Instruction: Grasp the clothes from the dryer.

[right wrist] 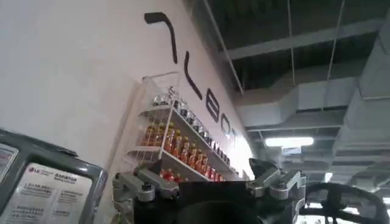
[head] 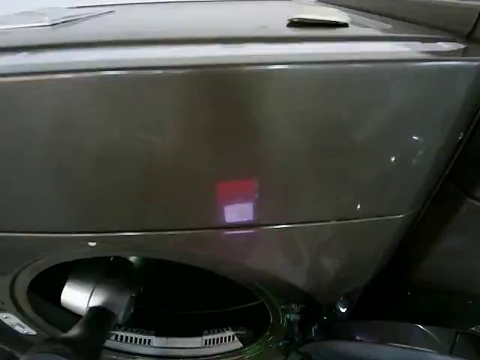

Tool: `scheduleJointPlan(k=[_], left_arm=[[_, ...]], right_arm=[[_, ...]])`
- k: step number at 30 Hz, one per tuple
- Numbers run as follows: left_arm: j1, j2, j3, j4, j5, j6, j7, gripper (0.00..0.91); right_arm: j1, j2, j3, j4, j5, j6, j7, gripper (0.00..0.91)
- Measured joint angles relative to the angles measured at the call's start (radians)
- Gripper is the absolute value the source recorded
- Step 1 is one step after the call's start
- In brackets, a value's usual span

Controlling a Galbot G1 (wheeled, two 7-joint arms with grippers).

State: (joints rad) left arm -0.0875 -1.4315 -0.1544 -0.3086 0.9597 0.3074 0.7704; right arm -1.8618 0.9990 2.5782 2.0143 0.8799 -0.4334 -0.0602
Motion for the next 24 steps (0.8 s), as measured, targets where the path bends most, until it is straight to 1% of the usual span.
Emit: scheduleJointPlan(k=[9, 10, 11, 12, 13, 15, 24], left_arm=[[0.004, -0.003, 0.015, 0.046, 0.051, -0.003, -0.009, 0.907], [0.004, -0.003, 0.017, 0.049, 0.056, -0.003, -0.009, 0.626], [0.004, -0.002, 0.018, 0.053, 0.061, -0.002, -0.007, 0.626], [0.004, -0.001, 0.02, 0.057, 0.067, -0.002, -0.005, 0.148], [0.004, 0.0, 0.02, 0.06, 0.072, -0.002, -0.004, 0.114], [0.003, 0.003, 0.021, 0.065, 0.082, -0.002, 0.0, 0.0], [0.003, 0.007, 0.022, 0.078, 0.114, 0.0, 0.003, 0.0]], right_arm=[[0.0, 0.005, -0.001, 0.0, 0.0, 0.002, -0.002, 0.907], [0.0, 0.005, -0.001, 0.0, 0.0, 0.002, -0.002, 0.907], [0.001, 0.005, -0.001, 0.0, 0.0, 0.002, -0.002, 0.907], [0.001, 0.005, -0.001, 0.0, 0.0, 0.002, -0.002, 0.907], [0.0, 0.005, -0.001, 0.0, 0.0, 0.002, -0.002, 0.907], [0.0, 0.005, 0.0, 0.0, 0.0, 0.002, -0.002, 0.907], [-0.003, 0.005, 0.002, -0.001, -0.002, 0.003, -0.002, 0.907]])
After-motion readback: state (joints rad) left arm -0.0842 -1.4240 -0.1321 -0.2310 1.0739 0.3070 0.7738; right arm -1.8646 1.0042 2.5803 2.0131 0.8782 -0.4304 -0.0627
